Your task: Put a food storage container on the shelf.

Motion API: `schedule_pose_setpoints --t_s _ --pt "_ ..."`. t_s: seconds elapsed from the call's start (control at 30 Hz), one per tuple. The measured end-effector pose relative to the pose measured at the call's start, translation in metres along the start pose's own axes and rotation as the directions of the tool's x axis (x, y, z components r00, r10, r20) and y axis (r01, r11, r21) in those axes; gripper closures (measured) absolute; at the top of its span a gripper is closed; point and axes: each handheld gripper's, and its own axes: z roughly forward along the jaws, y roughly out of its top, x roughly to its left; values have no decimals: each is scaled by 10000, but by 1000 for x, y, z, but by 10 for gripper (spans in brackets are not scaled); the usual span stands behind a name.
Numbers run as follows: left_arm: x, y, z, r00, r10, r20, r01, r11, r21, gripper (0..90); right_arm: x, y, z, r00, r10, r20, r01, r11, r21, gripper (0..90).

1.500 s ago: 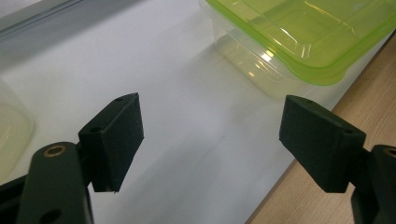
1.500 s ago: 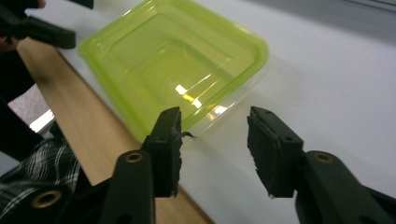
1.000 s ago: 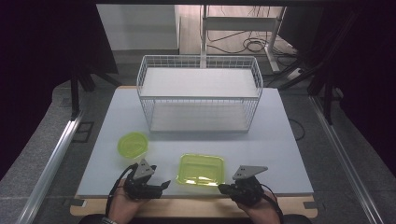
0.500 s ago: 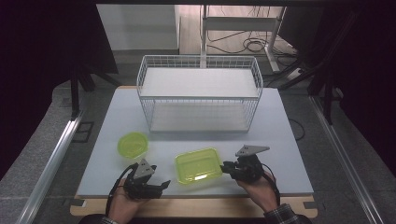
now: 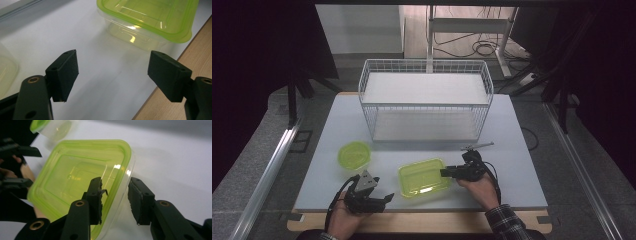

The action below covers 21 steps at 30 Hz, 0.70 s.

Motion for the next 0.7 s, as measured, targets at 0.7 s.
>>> schedule_pose_setpoints --t_s 0.7 --pt "3 -1 -1 9999 -108 -73 108 9999 -21 238 -1 14 -21 9831 1143 -1428 -1202 9922 -327 804"
